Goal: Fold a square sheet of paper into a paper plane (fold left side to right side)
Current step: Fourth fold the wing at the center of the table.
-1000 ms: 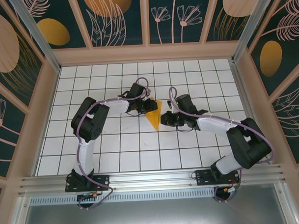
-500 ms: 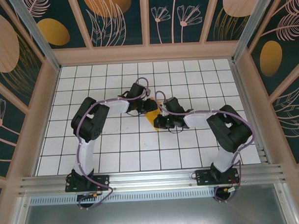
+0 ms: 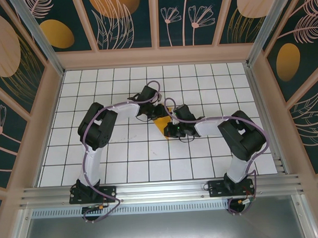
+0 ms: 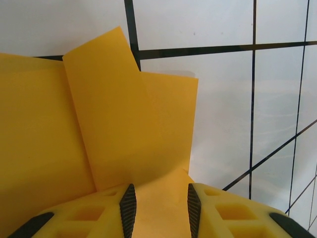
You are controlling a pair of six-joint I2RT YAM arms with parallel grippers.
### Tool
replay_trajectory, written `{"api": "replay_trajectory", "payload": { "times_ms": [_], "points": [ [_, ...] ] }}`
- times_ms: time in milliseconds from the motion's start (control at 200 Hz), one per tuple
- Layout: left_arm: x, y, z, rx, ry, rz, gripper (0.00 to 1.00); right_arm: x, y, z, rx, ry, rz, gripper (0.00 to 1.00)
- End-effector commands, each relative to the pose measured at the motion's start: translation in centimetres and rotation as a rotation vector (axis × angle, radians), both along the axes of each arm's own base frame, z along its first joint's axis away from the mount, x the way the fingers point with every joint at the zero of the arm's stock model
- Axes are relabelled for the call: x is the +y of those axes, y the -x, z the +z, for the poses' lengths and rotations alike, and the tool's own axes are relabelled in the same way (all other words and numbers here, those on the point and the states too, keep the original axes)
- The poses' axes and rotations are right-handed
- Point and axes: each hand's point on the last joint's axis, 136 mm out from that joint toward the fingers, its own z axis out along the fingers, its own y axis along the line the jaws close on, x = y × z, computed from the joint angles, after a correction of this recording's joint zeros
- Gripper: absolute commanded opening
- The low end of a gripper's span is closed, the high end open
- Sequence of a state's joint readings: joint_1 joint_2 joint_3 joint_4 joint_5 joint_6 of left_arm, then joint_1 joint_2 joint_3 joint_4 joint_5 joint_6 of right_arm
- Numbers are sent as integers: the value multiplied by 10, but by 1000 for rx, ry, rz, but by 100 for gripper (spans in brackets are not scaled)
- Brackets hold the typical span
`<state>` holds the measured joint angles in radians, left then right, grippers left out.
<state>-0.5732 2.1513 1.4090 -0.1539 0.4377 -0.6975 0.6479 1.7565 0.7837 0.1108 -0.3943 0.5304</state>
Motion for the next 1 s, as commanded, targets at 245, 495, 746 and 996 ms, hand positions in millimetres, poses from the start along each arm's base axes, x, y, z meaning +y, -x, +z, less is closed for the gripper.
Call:
{"api": "replay_trajectory", "payload": {
  "times_ms": [245,495,746,996],
  "points": [
    [48,-56,-22,-35,-119,119,39,-44,51,-51,181,195,2,4],
    [48,-91,-9,-71,-70,154,41,-45,53,-54,185,192,2,4],
    [58,-112,18,-128,-49,172,41,-45,46,-47,155,172,30,3],
    [76,-65,95,-266,30,159,36,-51,31,-42,115,191,73,0]
  ]
}}
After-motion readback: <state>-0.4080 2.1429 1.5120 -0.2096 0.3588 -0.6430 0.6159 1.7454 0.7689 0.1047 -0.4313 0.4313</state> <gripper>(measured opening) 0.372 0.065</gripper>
